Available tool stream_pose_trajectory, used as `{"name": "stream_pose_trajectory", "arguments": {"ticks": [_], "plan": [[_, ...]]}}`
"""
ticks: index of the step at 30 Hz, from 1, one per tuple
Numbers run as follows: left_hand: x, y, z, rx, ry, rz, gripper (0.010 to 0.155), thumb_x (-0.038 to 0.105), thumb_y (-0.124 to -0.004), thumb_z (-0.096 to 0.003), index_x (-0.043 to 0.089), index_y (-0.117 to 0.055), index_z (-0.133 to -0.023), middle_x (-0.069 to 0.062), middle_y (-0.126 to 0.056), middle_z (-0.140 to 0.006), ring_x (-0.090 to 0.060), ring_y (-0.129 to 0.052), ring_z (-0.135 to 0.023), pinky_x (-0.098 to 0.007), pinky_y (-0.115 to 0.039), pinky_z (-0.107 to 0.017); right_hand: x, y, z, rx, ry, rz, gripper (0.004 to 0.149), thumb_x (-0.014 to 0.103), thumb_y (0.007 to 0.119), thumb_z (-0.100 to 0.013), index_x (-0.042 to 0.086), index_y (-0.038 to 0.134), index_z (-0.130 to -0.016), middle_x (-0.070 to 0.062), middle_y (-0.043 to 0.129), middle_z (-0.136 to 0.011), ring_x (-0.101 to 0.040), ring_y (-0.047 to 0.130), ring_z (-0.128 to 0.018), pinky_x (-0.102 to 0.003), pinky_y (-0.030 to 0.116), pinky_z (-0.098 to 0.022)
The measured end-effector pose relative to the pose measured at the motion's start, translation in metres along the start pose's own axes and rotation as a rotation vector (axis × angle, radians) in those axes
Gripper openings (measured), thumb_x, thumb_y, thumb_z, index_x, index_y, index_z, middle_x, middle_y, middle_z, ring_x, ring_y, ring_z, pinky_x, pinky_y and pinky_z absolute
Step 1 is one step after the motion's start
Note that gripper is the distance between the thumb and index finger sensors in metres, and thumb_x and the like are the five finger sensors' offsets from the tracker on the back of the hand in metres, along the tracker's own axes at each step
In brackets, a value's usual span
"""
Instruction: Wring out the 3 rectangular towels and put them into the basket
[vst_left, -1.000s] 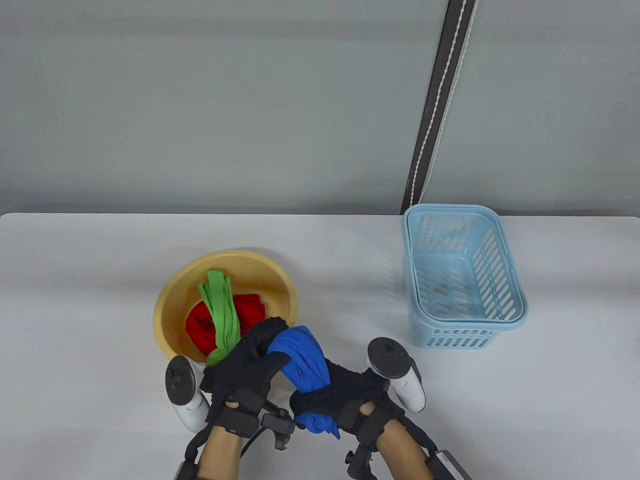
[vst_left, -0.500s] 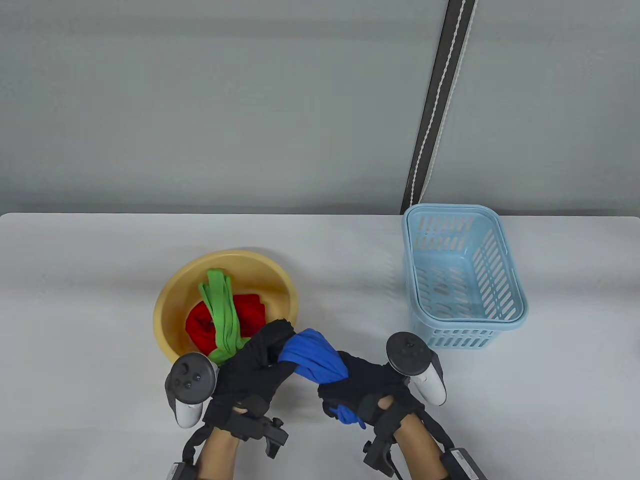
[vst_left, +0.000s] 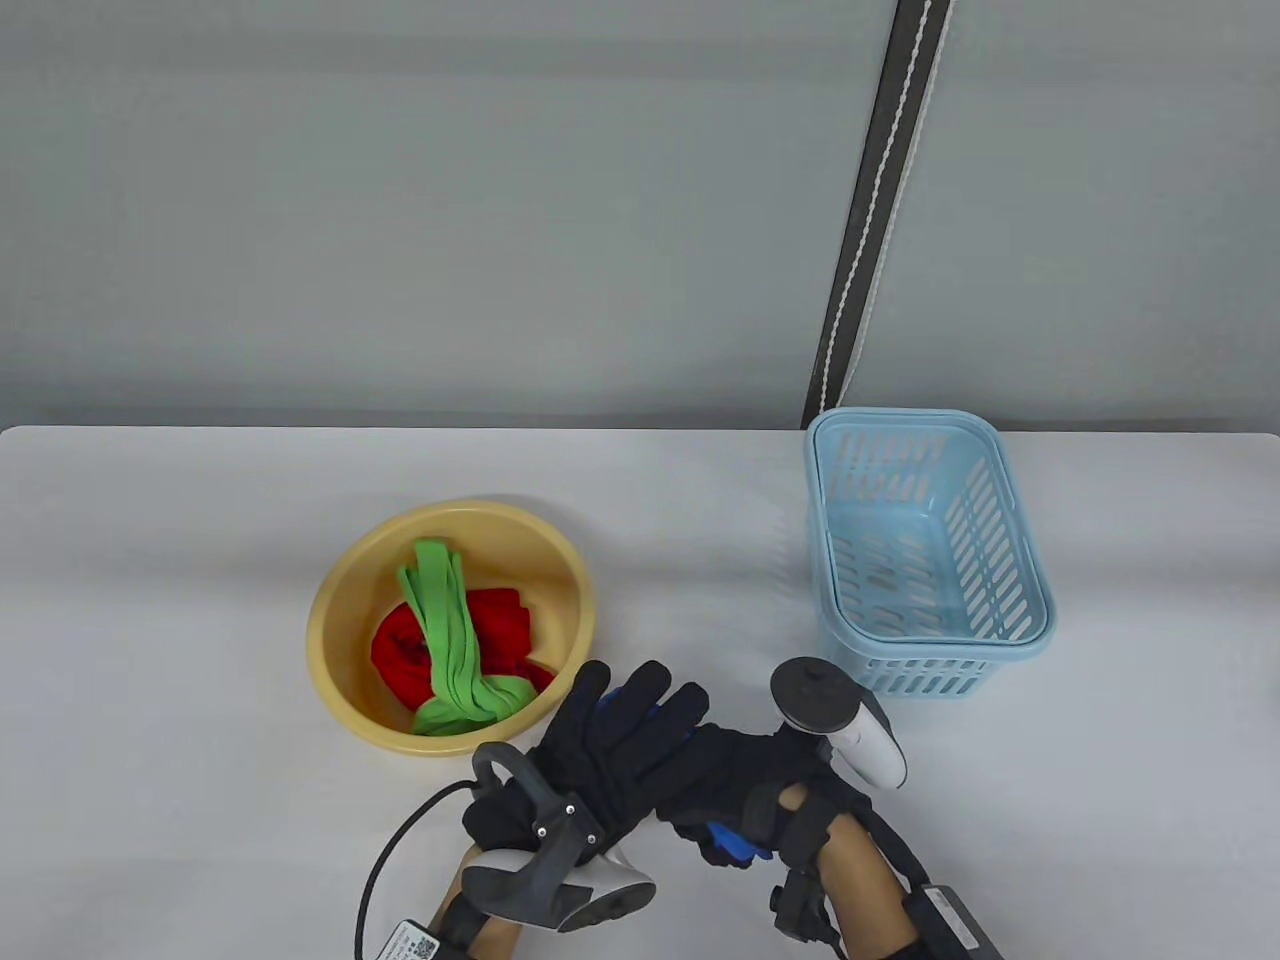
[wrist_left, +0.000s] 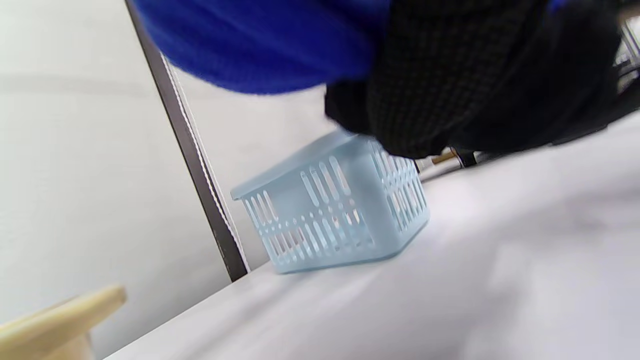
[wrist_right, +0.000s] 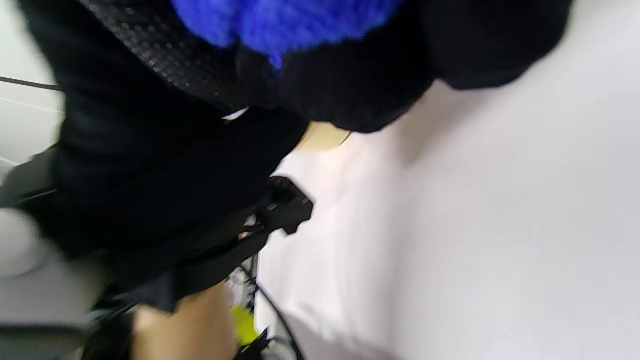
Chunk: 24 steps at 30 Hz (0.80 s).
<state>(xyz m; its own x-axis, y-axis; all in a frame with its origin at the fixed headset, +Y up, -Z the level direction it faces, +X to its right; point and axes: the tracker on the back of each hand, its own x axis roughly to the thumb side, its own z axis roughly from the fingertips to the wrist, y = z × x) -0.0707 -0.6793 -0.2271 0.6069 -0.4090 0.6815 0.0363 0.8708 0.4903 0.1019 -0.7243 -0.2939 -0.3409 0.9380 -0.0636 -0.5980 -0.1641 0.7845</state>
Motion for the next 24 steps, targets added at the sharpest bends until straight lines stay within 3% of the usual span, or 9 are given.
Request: {"name": "stream_pose_trajectory", "arguments": {"ticks": [4,10,17,21,24], "plan": [[-0.005,-0.003,0.001,0.028,0.043,0.068,0.1,0.049,-0.102,-0.0388,0.028,-0.039,-0.114,-0.008,-0.068,-0.113,-0.039,-0.075,-0.1,-0.07,-0.061,-0.071,0.002,0.005,-0.004,0.058,-0.013,-0.051,0.051,0.036,0.093,-0.054,0.007,0.075,-0.092,-0.007,0.098,-0.05,-0.02,0.102,-0.021,-0.042,0.09,-0.016],[-0.016,-0.008,0.003,0.051,0.084,0.097,0.078,0.041,-0.101,-0.0422,0.027,-0.057,-0.105,-0.001,-0.092,-0.087,-0.031,-0.099,-0.073,-0.061,-0.077,-0.063,0.005,0.011,-0.007,0.08,-0.006,-0.044,0.051,0.036,0.093,-0.054,0.004,0.076,-0.09,-0.007,0.098,-0.049,-0.02,0.102,-0.02,-0.041,0.089,-0.015],[-0.038,-0.005,0.018,-0.008,0.128,0.076,0.055,0.045,-0.096,-0.0455,0.028,-0.074,-0.093,0.001,-0.102,-0.076,-0.026,-0.107,-0.057,-0.054,-0.087,-0.053,0.019,0.024,-0.016,0.042,0.007,0.091,0.051,0.036,0.093,-0.054,0.006,0.075,-0.092,-0.006,0.098,-0.051,-0.019,0.101,-0.022,-0.04,0.089,-0.016],[-0.046,-0.01,0.027,0.033,0.211,0.145,0.049,0.048,-0.096,-0.046,0.026,-0.08,-0.088,0.0,-0.105,-0.067,-0.025,-0.107,-0.046,-0.051,-0.09,-0.046,0.022,0.025,-0.016,-0.052,-0.017,0.191,0.049,0.036,0.095,-0.053,0.011,0.078,-0.091,-0.004,0.098,-0.051,-0.019,0.101,-0.023,-0.04,0.089,-0.017],[-0.042,-0.018,0.027,-0.005,0.235,0.168,0.049,0.049,-0.096,-0.0435,0.025,-0.084,-0.084,0.0,-0.107,-0.06,-0.023,-0.107,-0.036,-0.049,-0.092,-0.039,0.018,0.024,-0.014,-0.154,-0.004,0.338,0.05,0.036,0.097,-0.051,0.013,0.079,-0.092,-0.005,0.099,-0.051,-0.02,0.1,-0.022,-0.041,0.088,-0.016]]}}
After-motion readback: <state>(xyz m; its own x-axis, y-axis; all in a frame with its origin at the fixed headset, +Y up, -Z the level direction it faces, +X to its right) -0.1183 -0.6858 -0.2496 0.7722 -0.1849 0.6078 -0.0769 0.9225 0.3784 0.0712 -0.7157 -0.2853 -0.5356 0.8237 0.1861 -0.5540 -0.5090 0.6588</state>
